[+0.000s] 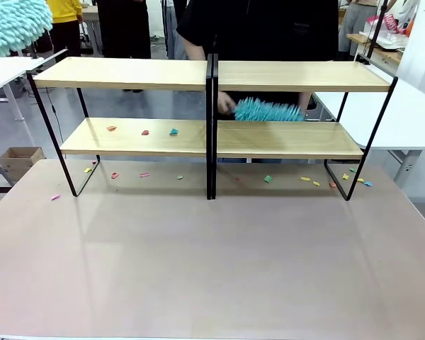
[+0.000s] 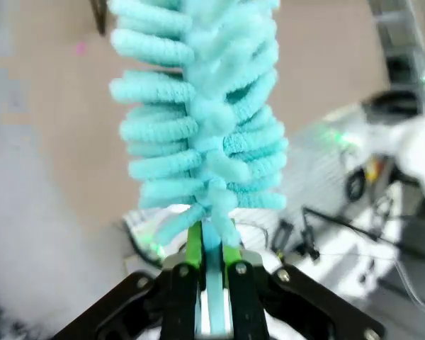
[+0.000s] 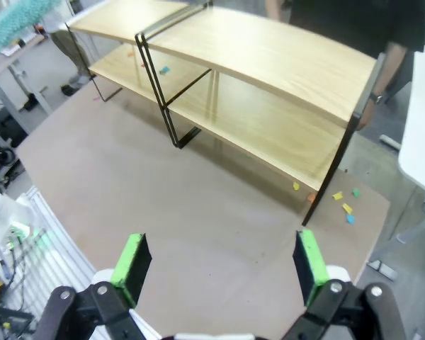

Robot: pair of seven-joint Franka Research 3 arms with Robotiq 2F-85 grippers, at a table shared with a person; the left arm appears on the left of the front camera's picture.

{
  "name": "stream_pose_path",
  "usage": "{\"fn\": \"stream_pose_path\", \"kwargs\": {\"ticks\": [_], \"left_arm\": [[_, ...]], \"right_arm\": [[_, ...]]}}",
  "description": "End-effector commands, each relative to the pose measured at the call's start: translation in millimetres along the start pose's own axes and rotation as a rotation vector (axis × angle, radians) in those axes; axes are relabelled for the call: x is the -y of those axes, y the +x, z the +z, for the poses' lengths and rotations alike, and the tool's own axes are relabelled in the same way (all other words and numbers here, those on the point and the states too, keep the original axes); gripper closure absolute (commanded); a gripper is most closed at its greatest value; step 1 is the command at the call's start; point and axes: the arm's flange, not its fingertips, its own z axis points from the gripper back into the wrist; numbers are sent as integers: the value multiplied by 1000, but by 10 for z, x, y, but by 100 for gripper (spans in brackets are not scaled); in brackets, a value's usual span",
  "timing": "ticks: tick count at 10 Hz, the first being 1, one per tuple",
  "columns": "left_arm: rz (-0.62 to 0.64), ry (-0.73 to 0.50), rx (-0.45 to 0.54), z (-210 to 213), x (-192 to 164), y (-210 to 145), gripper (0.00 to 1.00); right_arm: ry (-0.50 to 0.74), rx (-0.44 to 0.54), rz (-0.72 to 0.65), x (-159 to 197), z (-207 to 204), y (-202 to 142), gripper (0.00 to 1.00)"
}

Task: Clean the shelves.
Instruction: Clean a randomly selected level of the Shelf with the Duster, then clean another randomly selected level of the Shelf with the Duster.

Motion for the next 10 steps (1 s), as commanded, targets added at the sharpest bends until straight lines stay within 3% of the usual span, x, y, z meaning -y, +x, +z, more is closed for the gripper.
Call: {"fn": "stream_pose_path", "kwargs": {"ticks": [1, 5, 6, 7, 10], "left_arm": [[-152, -70, -45, -152, 1, -496, 88], [-350, -52, -129, -535, -87, -1151, 88], [-315, -14, -232, -643, -166, -1294, 88], [-304, -65, -113, -438, 11, -1054, 88], [-304, -65, -113, -438, 11, -1054, 88]], "right_arm": [[4, 6, 12, 13, -7, -8, 0], [4, 6, 12, 13, -7, -8, 0], [4, 6, 12, 13, -7, -8, 0], [4, 6, 12, 13, -7, -8, 0], [4, 6, 12, 13, -7, -8, 0]]}}
